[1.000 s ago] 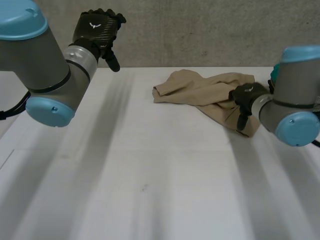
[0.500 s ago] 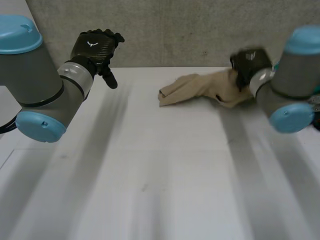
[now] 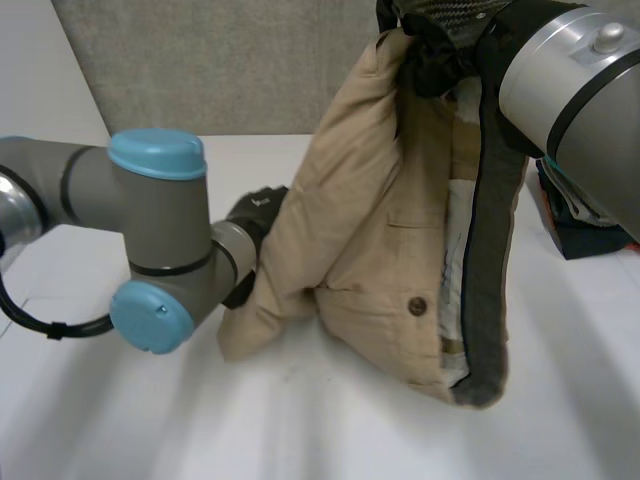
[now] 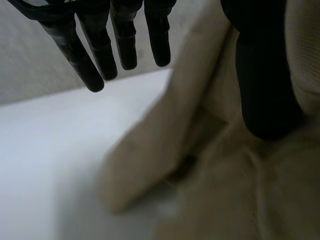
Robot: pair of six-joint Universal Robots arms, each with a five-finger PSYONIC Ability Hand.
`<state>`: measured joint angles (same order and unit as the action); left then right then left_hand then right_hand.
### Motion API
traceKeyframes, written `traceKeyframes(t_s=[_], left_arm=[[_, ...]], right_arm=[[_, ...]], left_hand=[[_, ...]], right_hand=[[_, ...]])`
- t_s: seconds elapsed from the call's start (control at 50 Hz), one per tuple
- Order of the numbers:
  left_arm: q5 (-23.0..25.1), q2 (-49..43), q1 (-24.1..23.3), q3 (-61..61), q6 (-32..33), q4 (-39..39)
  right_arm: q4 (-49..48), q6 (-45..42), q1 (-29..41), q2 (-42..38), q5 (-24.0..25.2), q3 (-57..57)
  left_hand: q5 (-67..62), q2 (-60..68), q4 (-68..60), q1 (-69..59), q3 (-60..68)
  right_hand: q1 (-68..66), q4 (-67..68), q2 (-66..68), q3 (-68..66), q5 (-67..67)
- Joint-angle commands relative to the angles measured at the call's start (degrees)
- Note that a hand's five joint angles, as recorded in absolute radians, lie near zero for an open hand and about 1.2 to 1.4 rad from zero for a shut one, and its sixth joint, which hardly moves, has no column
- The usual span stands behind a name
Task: Fold the laundry.
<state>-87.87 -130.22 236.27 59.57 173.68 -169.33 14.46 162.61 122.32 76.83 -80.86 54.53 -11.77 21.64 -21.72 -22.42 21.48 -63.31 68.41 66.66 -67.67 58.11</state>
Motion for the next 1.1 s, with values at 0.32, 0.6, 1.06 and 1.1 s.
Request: traceKeyframes(t_s=[0.32, 0.6, 1.06, 1.1], left_arm=[[4.01, 12.48, 8.77, 1.25, 14.66, 4.80], [-5.38, -4.26, 8.59, -12.38, 15.37, 12.80], [-0.46, 16.15, 13.25, 27.00, 37.78, -2.32], [-0.37, 13.42, 13.07, 25.69, 38.57, -2.32]], right_arm=[[-2.85, -3.44, -7.72, -12.46, 1.15, 14.37], [-2.42, -5.38, -5.52, -24.45, -7.82, 8.66], [-6.54, -21.02, -4.20, -11.96, -2.63, 28.61], [-9.88, -20.32, -3.24, -14.59, -2.72, 28.35]], left_hand=[[-58.23, 58.36, -58.28, -57.58, 58.52], [11.77, -11.64, 11.72, 12.42, -11.48], [-5.59, 5.73, -5.65, -4.95, 5.88], [-5.26, 5.40, -5.32, -4.61, 5.55]], right_hand=[[-16.69, 11.59, 13.34, -12.33, 11.89], [45.38, -50.48, -48.73, 49.74, -50.19], [33.96, -39.06, -37.31, 38.32, -38.77], [33.96, -39.06, -37.31, 38.32, -38.77]])
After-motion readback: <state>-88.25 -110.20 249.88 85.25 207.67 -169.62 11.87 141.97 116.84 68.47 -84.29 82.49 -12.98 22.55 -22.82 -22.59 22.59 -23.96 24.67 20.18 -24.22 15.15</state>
